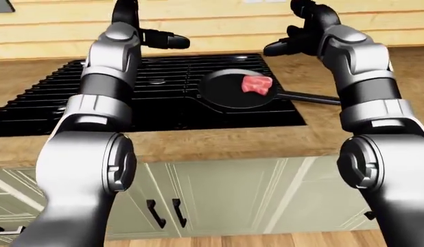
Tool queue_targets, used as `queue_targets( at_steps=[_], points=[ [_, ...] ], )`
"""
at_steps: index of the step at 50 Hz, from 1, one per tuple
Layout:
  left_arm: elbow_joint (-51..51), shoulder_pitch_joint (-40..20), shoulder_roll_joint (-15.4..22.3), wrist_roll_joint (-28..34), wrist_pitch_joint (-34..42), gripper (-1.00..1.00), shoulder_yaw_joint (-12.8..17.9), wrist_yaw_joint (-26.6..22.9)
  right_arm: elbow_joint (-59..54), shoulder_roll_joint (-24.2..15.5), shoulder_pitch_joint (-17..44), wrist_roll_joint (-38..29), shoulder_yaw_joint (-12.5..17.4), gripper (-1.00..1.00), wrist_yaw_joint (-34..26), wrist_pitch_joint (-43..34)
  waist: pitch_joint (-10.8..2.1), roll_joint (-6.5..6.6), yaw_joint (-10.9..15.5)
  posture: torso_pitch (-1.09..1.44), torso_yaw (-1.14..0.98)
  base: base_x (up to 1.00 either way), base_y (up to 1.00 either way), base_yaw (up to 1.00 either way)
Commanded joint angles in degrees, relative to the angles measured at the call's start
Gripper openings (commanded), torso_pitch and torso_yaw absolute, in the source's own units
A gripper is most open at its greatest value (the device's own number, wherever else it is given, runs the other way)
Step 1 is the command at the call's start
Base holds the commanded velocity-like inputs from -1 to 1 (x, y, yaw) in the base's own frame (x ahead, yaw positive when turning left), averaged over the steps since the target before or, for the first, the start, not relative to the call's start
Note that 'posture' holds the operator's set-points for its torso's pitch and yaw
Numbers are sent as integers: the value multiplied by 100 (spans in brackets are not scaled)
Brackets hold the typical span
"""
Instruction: Pick the lamb chop from the pan and place it on the plate.
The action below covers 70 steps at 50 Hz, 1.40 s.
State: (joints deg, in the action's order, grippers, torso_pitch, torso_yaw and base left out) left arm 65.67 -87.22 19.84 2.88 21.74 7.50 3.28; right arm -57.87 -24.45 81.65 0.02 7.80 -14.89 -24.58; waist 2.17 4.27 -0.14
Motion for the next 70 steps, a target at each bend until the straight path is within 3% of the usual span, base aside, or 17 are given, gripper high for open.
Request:
queue_targets(
  at_steps=[1, 3, 7, 8, 9, 12, 13, 15, 17, 20, 22, 24, 26, 28, 34, 52, 70],
  points=[
    [-220, -283, 22, 10, -132, 100, -4, 13, 219, -144, 251, -2, 68, 100, 34, 154, -190, 23, -67, 0, 0, 30, 0, 0],
    [-228, -272, 13, 11, -134, 100, -5, 10, 219, -137, 238, 5, 74, 100, 32, 162, -245, -60, -41, 0, 0, 30, 0, 0],
    [-235, -309, 15, 16, -104, 100, -6, 7, 253, -157, 261, -1, 73, 100, 27, 129, -201, -263, 5, 0, 0, 30, 0, 0],
    [-240, -316, 20, 16, -94, 100, -5, 4, 269, -157, 268, 24, 91, 100, 11, 125, -30, -346, 13, 0, 0, 0, 0, 0],
    [-242, -315, 22, 15, -89, 100, -3, 2, 264, -165, 297, 34, 106, 100, 34, 133, -68, -359, 6, 0, 0, 0, 0, 0],
    [-244, -315, 27, 16, -75, 100, 0, 4, 166, -211, 386, 38, 97, 100, 64, 78, -115, -851, 13, 0, 0, 0, 0, 0],
    [-254, -318, 30, 19, -64, 100, -3, -1, 170, -218, 390, 15, 56, 100, -24, 139, -93, -637, 77, 0, 0, 0, 0, 0],
    [-230, -358, 44, 24, -53, 100, -2, -2, 93, -246, 483, 115, 174, 100, -111, 314, -104, -712, 59, 0, 0, 0, 0, 0],
    [-225, -373, 47, 30, -53, 100, -3, -5, 65, -335, 427, -159, -10, 100, -63, 1096, -61, -770, 40, 0, 0, 0, 0, 0],
    [-212, -409, 54, 38, -43, 100, -4, -7, -127, -448, 644, -262, -14, 100, -294, 790, 17, -664, 31, 0, 0, 0, 0, 0],
    [-216, -443, 67, 47, -25, 100, -6, -15, -139, -492, 775, -259, 31, 100, -379, 660, 66, -547, 7, 0, 0, 0, 0, 0],
    [-222, -437, 82, 57, -24, 100, -8, -23, -165, -537, 858, -264, 69, 100, -390, 578, 24, -291, -35, 0, 0, 0, 0, 0],
    [-180, -456, 100, 68, -41, 100, -3, -20, -250, -583, 900, -310, 79, 100, -347, 591, 16, -402, -44, 0, 0, 0, 0, 0],
    [-164, -499, 114, 80, -28, 100, -4, -28, -316, -612, 966, -350, 70, 100, -361, 560, -89, -446, -37, 0, 0, 0, 0, 0],
    [-141, -513, 180, 112, -36, 100, 10, -49, -515, -745, 1130, -798, -165, 100, -768, 787, -161, -543, 4, 0, 0, 0, 0, 0],
    [-73, -380, 287, 231, -162, 100, 31, -84, -1093, -559, 860, -3112, -800, 100, -1888, 2148, -124, -458, -19, 0, 0, 0, 0, 0],
    [55, -343, 309, 257, -246, 100, 59, -63, -1045, 23, 666, -3922, -661, 100, -2676, 2123, -122, -408, -72, 0, 0, 0, 0, 0]
  ],
)
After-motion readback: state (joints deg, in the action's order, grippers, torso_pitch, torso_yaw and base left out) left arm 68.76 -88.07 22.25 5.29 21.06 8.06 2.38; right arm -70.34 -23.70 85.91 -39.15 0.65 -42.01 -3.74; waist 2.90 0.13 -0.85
